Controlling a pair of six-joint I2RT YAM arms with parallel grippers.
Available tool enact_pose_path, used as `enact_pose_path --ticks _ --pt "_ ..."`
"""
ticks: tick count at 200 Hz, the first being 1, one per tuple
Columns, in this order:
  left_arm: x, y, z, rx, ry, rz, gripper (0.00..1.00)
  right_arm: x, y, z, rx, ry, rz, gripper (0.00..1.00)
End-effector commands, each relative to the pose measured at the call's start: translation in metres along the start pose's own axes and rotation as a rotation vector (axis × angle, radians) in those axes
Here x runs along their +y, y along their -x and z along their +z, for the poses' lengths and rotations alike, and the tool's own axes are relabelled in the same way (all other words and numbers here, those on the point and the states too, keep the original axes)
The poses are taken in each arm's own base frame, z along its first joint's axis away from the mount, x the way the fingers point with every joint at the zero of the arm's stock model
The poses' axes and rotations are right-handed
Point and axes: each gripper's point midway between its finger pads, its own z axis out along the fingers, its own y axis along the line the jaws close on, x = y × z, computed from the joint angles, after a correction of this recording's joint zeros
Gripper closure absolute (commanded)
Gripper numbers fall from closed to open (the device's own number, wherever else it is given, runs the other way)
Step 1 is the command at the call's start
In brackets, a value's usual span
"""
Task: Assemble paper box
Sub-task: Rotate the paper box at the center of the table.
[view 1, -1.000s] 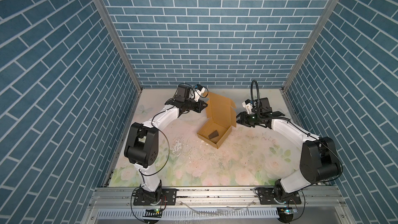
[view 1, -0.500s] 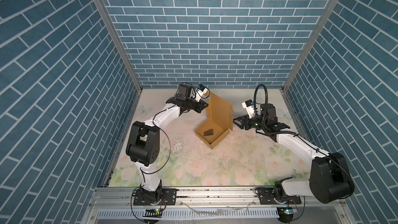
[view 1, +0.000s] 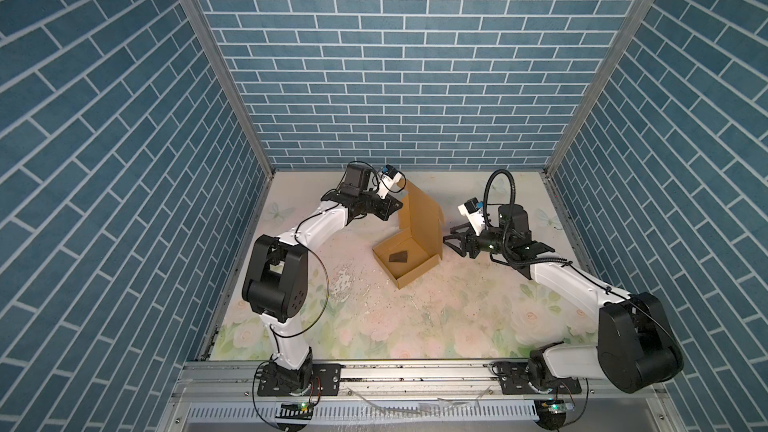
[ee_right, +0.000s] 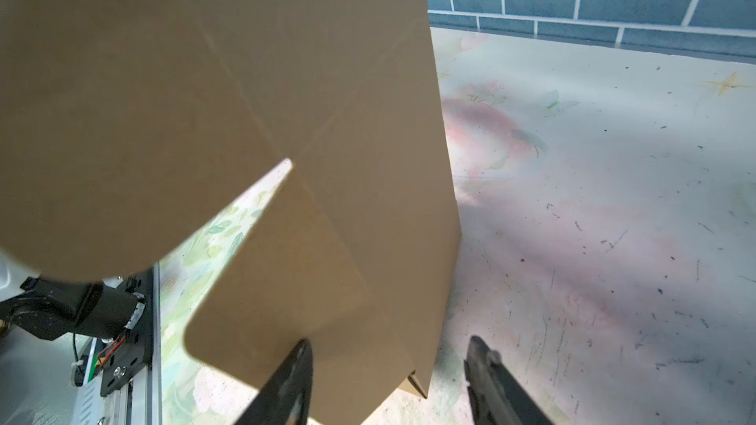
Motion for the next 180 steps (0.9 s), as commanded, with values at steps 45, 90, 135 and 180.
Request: enact_pose_path --ticks 45,90,135,180 --pt "-0.019 0.005 -0.008 -0.019 -0.033 0.015 0.94 0.032 -0.002 0.014 -0.020 0.122 -0.203 0.38" --pt "-0.019 0.002 -0.008 -0.021 -0.034 -0.002 0.94 0.044 -0.011 0.014 -0.011 0.172 -0.247 0.38" --pt "-0.021 0.001 -0.006 -0.018 -0.043 -0.007 0.94 0.042 -0.010 0.019 -0.008 0.158 -0.256 0.37" --pt "-0.024 -0.002 -0.005 -0.014 -0.052 -0.014 0.94 0.025 0.003 0.029 -0.045 0.072 -0.268 0.39"
